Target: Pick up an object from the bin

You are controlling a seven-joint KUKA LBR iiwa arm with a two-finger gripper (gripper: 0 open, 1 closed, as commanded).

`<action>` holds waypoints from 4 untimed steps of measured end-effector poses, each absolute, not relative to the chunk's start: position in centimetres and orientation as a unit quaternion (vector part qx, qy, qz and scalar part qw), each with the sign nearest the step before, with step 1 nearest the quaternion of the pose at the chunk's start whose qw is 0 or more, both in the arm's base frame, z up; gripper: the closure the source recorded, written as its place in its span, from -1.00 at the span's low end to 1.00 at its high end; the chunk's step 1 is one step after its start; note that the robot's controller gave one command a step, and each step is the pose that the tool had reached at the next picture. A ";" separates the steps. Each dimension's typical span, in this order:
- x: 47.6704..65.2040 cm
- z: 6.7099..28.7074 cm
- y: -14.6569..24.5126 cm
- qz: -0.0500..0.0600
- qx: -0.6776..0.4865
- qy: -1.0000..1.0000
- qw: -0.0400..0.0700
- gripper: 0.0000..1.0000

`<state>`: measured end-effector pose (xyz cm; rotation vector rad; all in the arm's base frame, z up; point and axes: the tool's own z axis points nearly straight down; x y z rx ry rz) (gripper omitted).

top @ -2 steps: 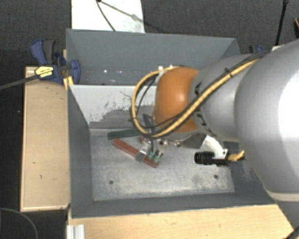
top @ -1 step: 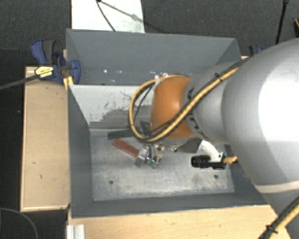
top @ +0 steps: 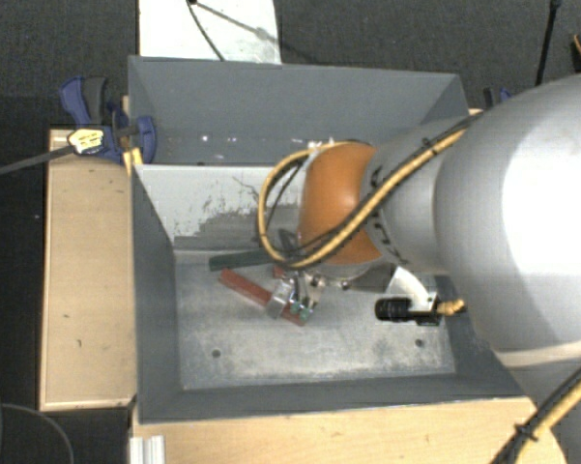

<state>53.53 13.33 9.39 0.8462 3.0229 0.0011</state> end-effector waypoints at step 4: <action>54.5 25.1 11.5 0.002 0.193 0.981 0.005 1.00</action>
Offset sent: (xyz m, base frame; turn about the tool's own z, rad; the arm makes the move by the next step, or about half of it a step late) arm 0.0000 0.0000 0.0000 0.0000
